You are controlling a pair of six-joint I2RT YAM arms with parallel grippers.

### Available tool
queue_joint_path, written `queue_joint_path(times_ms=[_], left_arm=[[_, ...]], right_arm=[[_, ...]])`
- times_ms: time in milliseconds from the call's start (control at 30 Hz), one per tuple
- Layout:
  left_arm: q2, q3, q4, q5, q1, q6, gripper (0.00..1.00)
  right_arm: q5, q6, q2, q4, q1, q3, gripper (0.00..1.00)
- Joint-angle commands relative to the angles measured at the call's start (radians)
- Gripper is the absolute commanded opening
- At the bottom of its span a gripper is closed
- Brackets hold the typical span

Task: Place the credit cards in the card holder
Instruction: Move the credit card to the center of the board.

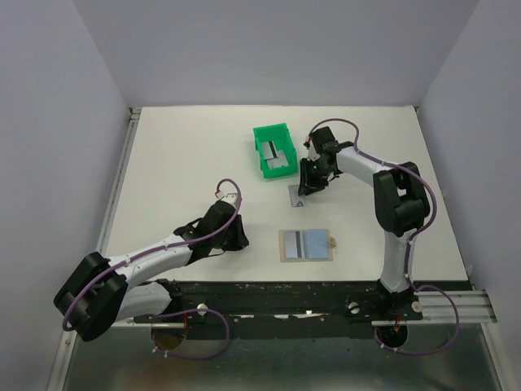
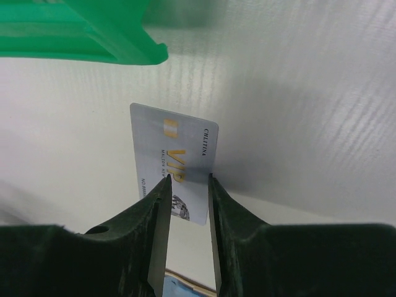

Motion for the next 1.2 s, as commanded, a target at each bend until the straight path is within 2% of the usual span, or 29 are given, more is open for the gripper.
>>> queue_joint_path(times_ms=[0,333,967,1167], left_arm=[[0.007,-0.005,0.018,-0.006,0.004,-0.007,0.22],[0.007,-0.004,0.02,-0.004,0.004,-0.005,0.22],[-0.022,-0.012,-0.001,-0.027,0.007,-0.004,0.21],[-0.07,-0.028,-0.015,-0.045,0.02,-0.004,0.21]], right_arm=[[-0.124,-0.011,0.051,-0.028,0.001,0.007,0.38],[-0.164,0.003,0.079,-0.028,0.024,0.04,0.38],[-0.089,0.003,0.159,-0.092,0.22,0.184,0.37],[-0.075,-0.023,0.082,-0.033,0.237,0.117,0.37]])
